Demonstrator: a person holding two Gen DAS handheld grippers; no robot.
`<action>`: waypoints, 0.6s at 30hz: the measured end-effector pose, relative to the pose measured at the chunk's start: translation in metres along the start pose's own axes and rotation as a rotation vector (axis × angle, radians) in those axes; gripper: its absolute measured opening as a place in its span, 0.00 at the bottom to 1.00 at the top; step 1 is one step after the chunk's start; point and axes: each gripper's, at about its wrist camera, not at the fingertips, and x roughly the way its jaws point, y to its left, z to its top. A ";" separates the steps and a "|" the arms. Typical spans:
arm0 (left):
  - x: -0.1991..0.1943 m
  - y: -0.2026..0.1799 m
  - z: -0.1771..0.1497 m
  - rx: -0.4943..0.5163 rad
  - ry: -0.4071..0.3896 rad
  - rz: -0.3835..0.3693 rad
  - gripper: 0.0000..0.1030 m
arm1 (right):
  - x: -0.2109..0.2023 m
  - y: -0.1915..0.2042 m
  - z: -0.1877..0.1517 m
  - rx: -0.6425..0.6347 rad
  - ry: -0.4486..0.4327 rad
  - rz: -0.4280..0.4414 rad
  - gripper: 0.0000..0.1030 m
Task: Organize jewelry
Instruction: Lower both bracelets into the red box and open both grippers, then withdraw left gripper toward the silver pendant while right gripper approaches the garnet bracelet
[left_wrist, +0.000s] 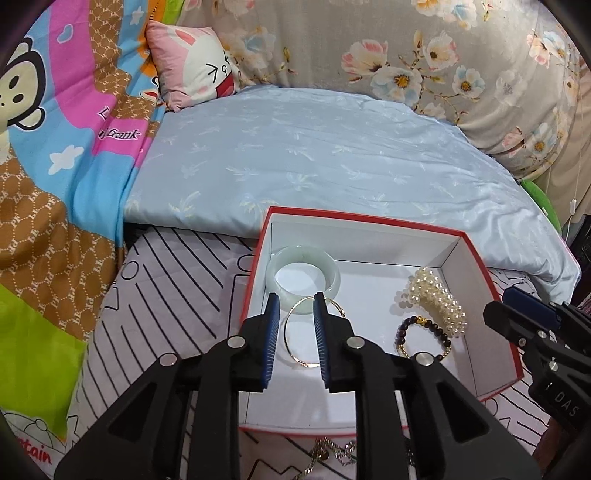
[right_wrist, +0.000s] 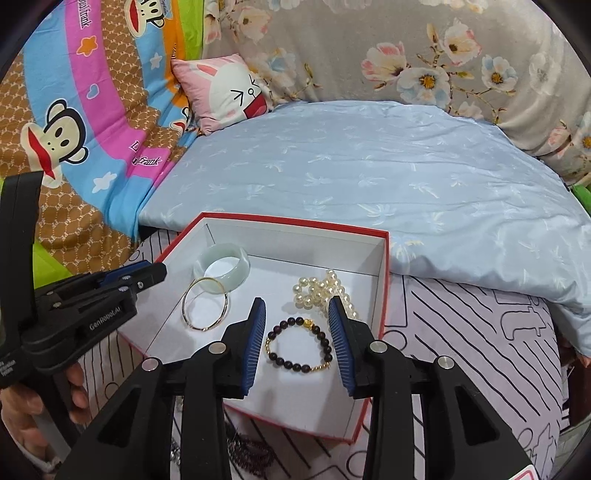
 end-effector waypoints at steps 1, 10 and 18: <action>-0.006 0.001 -0.001 -0.003 -0.006 -0.002 0.18 | -0.005 0.001 -0.003 -0.005 -0.004 -0.003 0.34; -0.048 0.005 -0.025 0.010 -0.019 0.017 0.30 | -0.043 0.010 -0.036 -0.006 -0.006 0.007 0.34; -0.071 0.001 -0.059 0.020 0.016 0.055 0.30 | -0.062 0.019 -0.072 0.000 0.023 0.007 0.34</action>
